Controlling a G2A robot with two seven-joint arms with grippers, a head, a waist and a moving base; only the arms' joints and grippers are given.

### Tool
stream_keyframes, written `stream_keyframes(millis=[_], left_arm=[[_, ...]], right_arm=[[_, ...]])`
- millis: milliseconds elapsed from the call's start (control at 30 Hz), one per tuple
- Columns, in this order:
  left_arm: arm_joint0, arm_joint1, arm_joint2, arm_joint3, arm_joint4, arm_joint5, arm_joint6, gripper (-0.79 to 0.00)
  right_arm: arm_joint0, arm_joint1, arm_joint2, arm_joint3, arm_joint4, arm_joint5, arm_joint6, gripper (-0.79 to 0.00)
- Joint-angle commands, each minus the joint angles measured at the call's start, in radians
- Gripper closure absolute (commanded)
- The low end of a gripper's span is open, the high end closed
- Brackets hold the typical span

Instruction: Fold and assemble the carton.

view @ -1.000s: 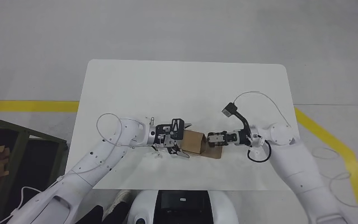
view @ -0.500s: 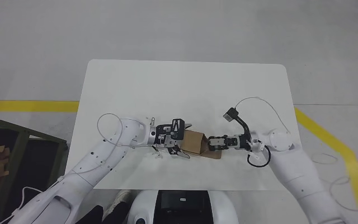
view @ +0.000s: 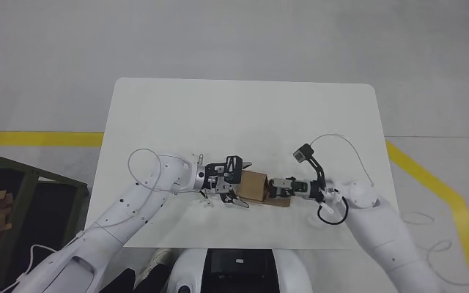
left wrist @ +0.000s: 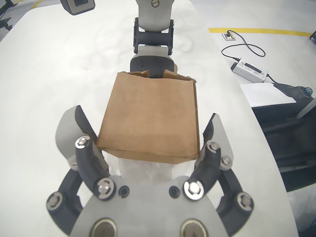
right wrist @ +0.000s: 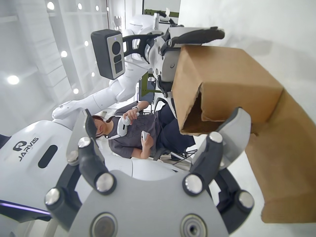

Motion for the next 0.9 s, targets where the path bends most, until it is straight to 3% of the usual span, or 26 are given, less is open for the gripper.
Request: stream_keyframes(millis=[0,867], left_arm=[[0.002,0.0,-0.003,-0.001,0.003,0.002,0.001,-0.785],[0.009,-0.005,-0.008,-0.008,0.003,-0.012,-0.016,-0.785]], right_arm=[[-0.006,-0.002,0.001,-0.004,0.001,-0.003,-0.026,-0.785],[-0.03,-0.032,-0.051,-0.027,0.015,0.016,-0.086,-0.785]])
